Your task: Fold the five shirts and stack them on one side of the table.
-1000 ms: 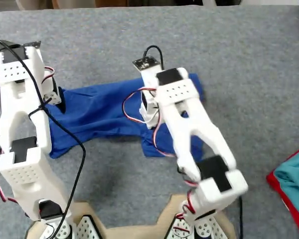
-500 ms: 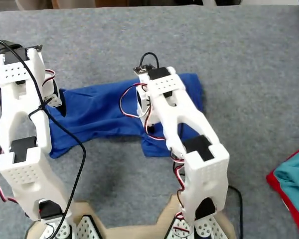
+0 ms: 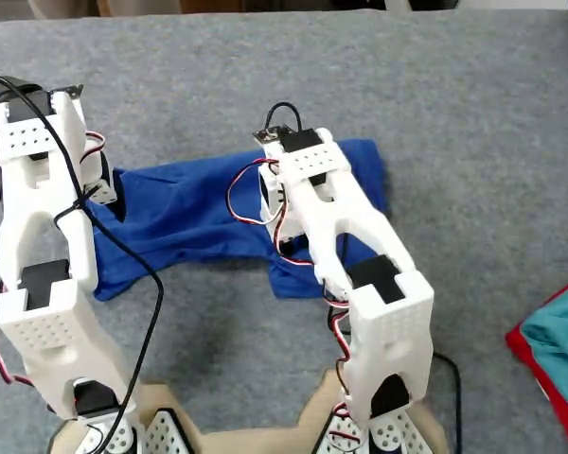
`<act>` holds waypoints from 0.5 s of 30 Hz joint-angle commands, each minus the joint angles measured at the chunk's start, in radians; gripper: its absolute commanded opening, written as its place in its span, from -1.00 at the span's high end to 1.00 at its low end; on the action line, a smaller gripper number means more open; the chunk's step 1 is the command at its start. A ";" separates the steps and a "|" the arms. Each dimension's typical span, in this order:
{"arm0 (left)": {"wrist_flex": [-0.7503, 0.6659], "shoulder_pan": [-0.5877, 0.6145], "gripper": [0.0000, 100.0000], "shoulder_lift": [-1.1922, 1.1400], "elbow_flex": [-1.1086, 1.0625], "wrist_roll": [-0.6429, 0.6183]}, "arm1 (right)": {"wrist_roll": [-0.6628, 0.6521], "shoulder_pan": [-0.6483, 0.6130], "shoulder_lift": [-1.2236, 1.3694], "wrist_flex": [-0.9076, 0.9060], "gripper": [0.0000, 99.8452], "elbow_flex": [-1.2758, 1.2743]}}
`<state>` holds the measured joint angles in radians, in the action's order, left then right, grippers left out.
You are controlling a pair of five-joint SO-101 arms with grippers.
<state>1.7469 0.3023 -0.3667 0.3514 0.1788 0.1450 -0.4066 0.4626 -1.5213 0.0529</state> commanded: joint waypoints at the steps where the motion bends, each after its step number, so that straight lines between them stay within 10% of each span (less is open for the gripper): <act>1: 0.011 -0.005 0.67 0.012 0.005 0.017 | 0.008 -0.008 -0.005 -0.044 0.97 0.051; 15: 0.011 -0.006 0.67 0.012 0.012 0.017 | 0.008 -0.012 -0.012 -0.232 0.97 0.051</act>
<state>1.7469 0.3023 -0.3667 0.3514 0.1880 0.1450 -0.4066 0.4626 -1.7331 0.0529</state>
